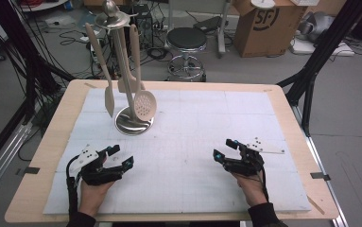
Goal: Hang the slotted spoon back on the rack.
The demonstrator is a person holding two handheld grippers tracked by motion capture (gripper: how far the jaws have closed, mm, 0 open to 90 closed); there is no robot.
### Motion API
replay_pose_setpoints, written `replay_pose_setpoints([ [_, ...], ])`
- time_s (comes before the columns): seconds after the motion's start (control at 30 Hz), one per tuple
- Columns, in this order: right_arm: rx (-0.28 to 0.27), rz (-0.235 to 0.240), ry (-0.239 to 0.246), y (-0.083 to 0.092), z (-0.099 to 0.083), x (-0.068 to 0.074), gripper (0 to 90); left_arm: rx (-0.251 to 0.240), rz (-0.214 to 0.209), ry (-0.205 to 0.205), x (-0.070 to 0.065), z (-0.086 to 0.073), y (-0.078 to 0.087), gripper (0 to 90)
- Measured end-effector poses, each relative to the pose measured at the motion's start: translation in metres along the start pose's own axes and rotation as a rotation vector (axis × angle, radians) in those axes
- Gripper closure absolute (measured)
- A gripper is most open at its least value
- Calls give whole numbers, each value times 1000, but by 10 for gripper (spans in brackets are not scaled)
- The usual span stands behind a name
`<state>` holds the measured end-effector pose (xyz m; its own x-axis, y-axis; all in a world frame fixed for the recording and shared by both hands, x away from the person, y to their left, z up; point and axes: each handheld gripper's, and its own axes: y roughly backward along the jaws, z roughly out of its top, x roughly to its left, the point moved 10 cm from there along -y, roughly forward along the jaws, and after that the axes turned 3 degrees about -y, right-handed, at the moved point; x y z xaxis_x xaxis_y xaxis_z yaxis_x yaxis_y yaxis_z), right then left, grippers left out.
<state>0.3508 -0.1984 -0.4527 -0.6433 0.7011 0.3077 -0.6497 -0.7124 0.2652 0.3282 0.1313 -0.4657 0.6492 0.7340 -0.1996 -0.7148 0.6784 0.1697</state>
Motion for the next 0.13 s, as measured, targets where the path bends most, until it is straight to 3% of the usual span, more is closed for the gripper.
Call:
replay_pose_setpoints([
  [0.13, -5, -4, -5, 0, 0, -1, 222, -4, 0, 2, 0, 1, 0, 215],
])
